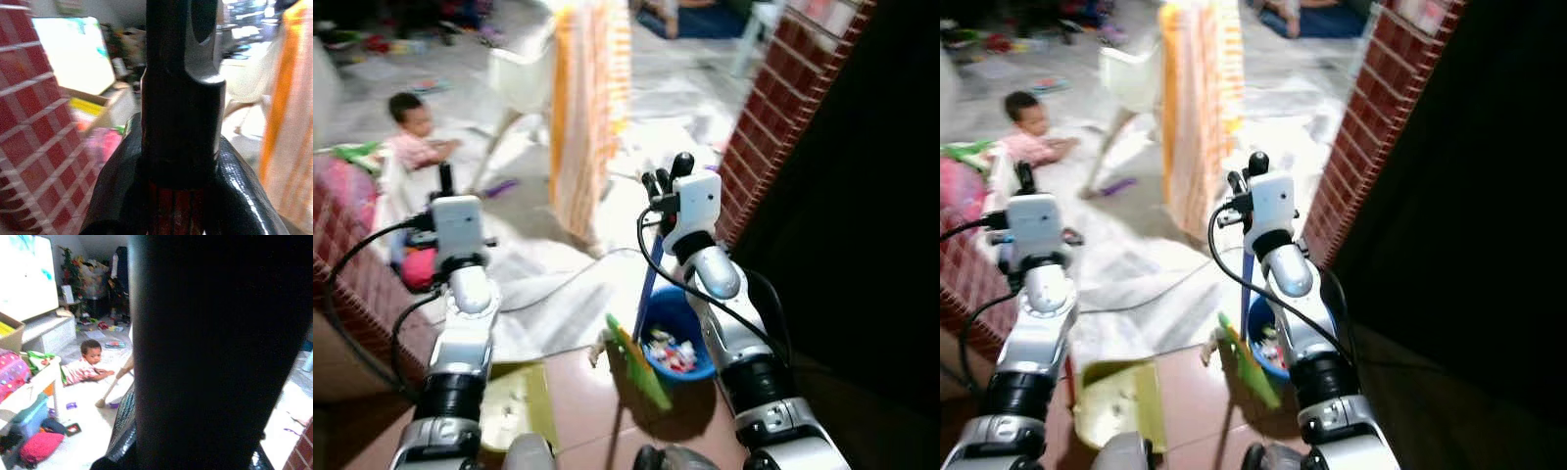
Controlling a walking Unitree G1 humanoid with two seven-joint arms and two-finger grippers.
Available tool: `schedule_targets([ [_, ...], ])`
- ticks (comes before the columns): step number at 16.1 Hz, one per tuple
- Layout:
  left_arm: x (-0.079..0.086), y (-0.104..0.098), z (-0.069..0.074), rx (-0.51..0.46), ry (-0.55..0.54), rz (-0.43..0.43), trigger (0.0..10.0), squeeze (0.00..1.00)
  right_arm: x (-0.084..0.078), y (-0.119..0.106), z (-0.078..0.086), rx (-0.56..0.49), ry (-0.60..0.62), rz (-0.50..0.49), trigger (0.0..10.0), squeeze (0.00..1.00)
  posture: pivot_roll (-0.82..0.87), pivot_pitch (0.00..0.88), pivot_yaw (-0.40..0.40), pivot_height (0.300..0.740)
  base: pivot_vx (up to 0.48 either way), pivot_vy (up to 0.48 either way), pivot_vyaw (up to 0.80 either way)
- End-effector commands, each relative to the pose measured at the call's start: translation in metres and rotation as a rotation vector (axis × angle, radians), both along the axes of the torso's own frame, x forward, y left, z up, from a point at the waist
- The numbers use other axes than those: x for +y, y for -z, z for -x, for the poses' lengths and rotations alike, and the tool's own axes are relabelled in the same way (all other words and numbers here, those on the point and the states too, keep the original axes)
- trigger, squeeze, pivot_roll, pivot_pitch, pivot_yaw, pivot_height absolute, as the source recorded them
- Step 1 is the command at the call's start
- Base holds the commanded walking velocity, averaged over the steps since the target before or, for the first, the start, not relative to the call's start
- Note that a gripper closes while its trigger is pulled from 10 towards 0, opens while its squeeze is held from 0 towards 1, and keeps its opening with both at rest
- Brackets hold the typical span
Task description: Sweep floor
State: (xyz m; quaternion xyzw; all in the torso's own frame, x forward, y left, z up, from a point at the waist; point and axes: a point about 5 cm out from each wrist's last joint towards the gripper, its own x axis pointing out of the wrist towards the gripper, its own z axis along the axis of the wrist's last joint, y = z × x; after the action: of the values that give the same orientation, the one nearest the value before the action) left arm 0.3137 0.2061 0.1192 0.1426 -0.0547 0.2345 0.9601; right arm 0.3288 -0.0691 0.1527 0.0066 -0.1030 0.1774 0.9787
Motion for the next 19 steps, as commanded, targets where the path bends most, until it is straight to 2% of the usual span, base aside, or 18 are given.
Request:
schedule_targets([
  [1,-0.002,-0.006,0.000,-0.042,-0.003,-0.027,10.0,0.00,-0.002,-0.018,-0.001,-0.080,0.005,-0.019,10.0,0.00,-0.02,0.027,-0.051,0.740,0.000,0.000,0.00],
  [4,0.001,-0.017,0.002,-0.092,-0.051,-0.084,10.0,0.00,-0.002,-0.017,0.000,-0.080,0.006,-0.020,10.0,0.00,-0.02,0.028,-0.054,0.740,0.000,0.000,0.00],
  [5,0.003,-0.014,0.001,-0.077,-0.070,-0.095,10.0,0.00,-0.002,-0.017,-0.001,-0.080,0.005,-0.021,10.0,0.00,-0.02,0.028,-0.054,0.740,0.000,0.000,0.00],
  [8,0.006,-0.003,0.002,-0.040,-0.084,-0.075,10.0,0.00,0.007,-0.019,0.001,-0.103,-0.020,-0.005,10.0,0.00,-0.02,0.035,-0.053,0.740,0.000,0.000,0.00],
  [9,0.005,-0.002,0.001,-0.029,-0.082,-0.070,10.0,0.00,0.012,-0.020,0.004,-0.127,-0.036,0.030,10.0,0.00,-0.02,0.048,-0.053,0.740,0.000,0.000,0.80],
  [12,0.001,-0.005,0.000,-0.037,-0.048,-0.079,10.0,0.00,0.013,-0.018,0.007,-0.116,-0.040,0.006,10.0,0.00,-0.01,0.062,-0.054,0.740,0.000,0.000,0.80],
  [13,0.001,-0.005,-0.001,-0.025,-0.074,-0.087,10.0,0.00,0.013,-0.019,0.007,-0.113,-0.038,-0.001,10.0,0.00,-0.01,0.069,-0.055,0.740,0.000,0.000,0.80],
  [15,0.000,-0.003,0.000,-0.019,-0.056,-0.063,10.0,0.00,0.012,-0.020,0.008,-0.117,-0.033,-0.033,10.0,0.00,-0.01,0.081,-0.055,0.740,0.000,0.000,0.00],
  [19,0.004,0.002,-0.005,-0.031,-0.093,-0.071,10.0,0.00,0.012,-0.020,0.011,-0.130,-0.013,-0.011,10.0,0.00,-0.01,0.101,-0.058,0.740,0.000,0.000,0.00],
])
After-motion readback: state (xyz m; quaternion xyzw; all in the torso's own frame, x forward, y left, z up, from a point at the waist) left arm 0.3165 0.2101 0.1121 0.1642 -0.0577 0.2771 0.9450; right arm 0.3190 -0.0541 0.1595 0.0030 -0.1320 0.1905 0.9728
